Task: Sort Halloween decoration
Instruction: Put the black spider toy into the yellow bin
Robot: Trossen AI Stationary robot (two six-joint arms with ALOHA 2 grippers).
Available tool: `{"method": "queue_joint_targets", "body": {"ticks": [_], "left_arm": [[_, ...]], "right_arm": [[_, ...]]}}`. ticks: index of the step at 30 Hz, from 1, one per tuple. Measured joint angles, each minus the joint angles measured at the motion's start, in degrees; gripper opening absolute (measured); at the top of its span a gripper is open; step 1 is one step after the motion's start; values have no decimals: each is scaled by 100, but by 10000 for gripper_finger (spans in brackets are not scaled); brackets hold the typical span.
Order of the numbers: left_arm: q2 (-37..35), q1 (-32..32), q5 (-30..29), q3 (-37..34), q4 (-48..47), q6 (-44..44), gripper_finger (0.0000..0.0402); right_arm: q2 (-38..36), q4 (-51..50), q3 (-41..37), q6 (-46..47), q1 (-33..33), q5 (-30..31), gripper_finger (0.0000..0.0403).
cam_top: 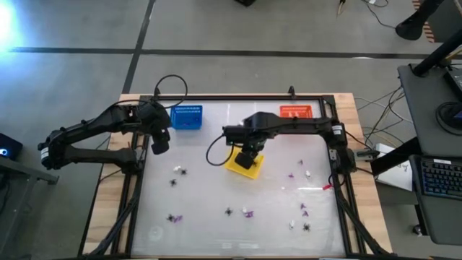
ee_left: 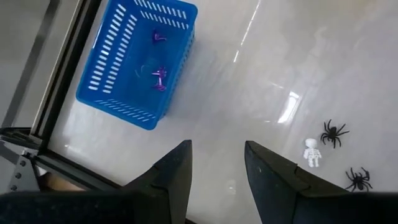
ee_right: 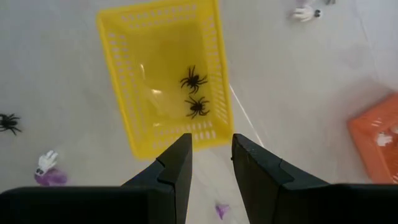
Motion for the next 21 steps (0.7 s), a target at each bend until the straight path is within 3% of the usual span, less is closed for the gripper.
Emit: {"method": "queue_joint_targets", "body": {"ticks": [7, 13, 17, 21], "left_arm": [[107, 0, 13, 0, 5, -489, 130], [348, -16, 560, 0, 305, -1376, 130], [520, -90, 601, 0, 527, -1815, 130], [662, -215, 613, 0, 570, -2094, 130]], "right_arm": [[-2, 86, -143, -307, -20, 17, 107], [-19, 98, 6, -962, -18, 15, 107], [-64, 80, 33, -1278, -18, 23, 107], [-108, -208, 119, -1433, -18, 381, 107]]}}
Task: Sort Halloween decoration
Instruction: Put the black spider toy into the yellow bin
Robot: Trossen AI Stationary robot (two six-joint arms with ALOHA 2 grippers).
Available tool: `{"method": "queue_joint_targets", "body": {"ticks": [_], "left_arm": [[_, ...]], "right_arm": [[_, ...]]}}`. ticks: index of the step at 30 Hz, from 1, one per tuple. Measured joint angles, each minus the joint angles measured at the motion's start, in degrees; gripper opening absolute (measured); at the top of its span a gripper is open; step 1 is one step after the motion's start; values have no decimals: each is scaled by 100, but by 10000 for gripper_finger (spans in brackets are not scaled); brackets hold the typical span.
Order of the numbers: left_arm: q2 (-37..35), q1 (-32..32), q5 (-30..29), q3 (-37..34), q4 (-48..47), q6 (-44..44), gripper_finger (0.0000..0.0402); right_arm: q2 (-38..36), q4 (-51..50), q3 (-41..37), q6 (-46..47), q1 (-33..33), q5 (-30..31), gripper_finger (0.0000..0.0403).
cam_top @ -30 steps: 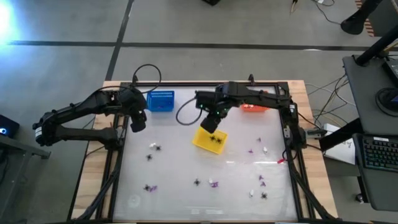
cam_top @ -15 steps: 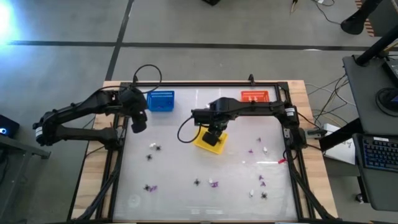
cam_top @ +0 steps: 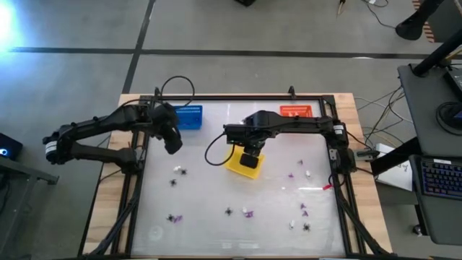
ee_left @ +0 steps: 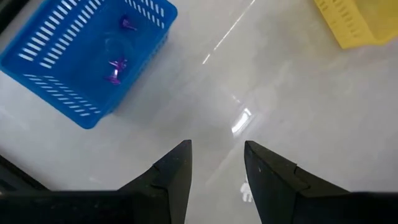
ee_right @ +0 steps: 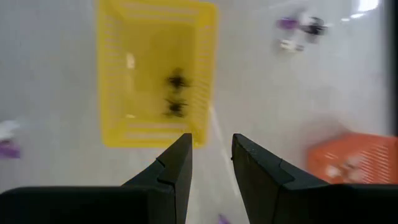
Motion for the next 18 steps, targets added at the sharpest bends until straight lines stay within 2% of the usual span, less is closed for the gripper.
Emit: {"method": "queue_joint_targets", "body": {"ticks": [4, 12, 18], "left_arm": [[52, -143, 136, 0, 25, -207, 130], [119, -515, 144, 0, 578, -874, 130], [384, -637, 41, 0, 849, -1056, 130]], "right_arm": [[-268, -122, -13, 0, -2, 367, 107], [-1235, -80, -193, 112, -4, 411, 107], [-1843, -68, -477, 448, -2, 1045, 107]]}}
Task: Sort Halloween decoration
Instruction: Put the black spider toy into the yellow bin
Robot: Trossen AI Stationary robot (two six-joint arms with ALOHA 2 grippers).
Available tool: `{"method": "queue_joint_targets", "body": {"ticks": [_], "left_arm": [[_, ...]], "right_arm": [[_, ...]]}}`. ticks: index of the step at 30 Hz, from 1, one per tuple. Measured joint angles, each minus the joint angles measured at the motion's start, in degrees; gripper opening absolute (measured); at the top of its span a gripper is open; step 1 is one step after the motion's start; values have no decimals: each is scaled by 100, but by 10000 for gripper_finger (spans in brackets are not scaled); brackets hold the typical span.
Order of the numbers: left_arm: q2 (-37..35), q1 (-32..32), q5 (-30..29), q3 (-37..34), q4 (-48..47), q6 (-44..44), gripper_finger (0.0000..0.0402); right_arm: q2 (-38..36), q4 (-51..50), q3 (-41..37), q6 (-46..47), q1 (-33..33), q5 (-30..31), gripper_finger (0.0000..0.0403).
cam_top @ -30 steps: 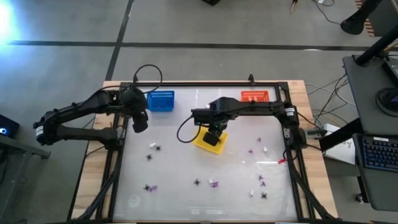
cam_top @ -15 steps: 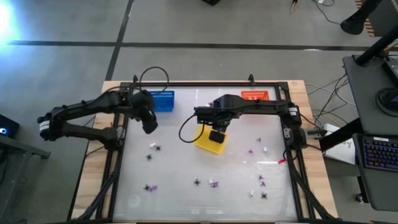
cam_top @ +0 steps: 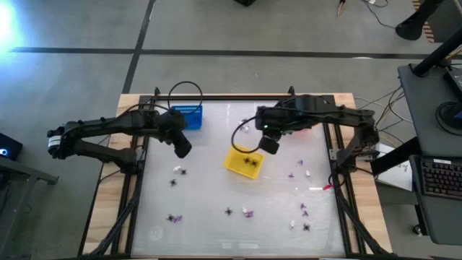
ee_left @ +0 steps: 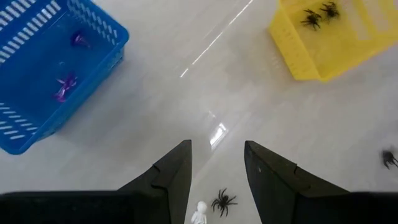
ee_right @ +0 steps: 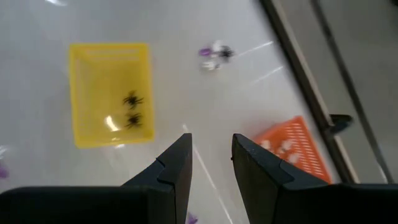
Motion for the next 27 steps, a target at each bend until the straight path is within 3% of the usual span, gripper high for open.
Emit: {"method": "queue_joint_targets", "body": {"ticks": [8, 12, 18, 27], "left_arm": [[423, 0, -53, -2, 476, -503, 130], [687, -79, -59, -2, 271, -985, 130], [899, -515, -70, -7, 28, -769, 130], [1044, -688, 36, -7, 12, -753, 130]], "right_arm": [[-543, 2, -321, 162, -2, 232, 107], [-718, 6, -601, 162, -2, 233, 107], [-1009, 4, -1263, 232, -2, 232, 107], [-1287, 11, -2125, 242, -2, 231, 107]]}}
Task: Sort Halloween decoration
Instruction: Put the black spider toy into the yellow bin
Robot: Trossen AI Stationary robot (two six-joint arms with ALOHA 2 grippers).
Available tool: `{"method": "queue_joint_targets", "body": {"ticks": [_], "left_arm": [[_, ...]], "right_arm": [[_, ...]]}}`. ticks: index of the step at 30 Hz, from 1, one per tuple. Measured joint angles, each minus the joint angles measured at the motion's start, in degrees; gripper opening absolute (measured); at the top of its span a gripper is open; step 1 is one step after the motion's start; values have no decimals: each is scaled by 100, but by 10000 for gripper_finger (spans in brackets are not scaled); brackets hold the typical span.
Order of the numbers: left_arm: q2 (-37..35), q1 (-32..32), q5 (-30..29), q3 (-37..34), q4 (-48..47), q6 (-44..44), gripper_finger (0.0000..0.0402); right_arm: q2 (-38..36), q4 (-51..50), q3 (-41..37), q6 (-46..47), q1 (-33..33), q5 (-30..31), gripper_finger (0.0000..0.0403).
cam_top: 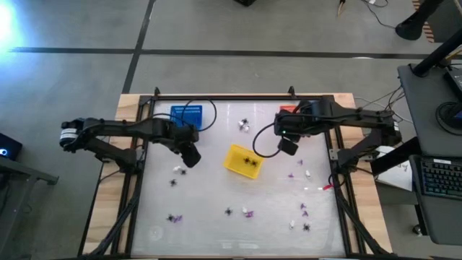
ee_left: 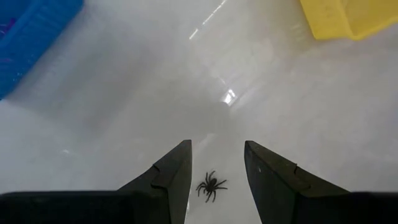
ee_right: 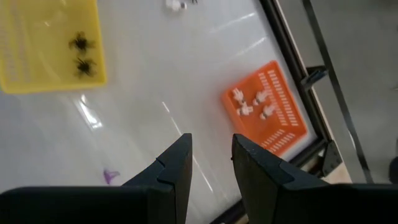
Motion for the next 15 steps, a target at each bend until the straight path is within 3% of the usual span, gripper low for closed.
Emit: {"method": "queue_joint_targets", "body": {"ticks": [15], "left_arm": [[7, -507, 179, 0, -434, -81, 130]], "right_arm": [[-82, 15, -414, 24, 0, 0, 107]]}}
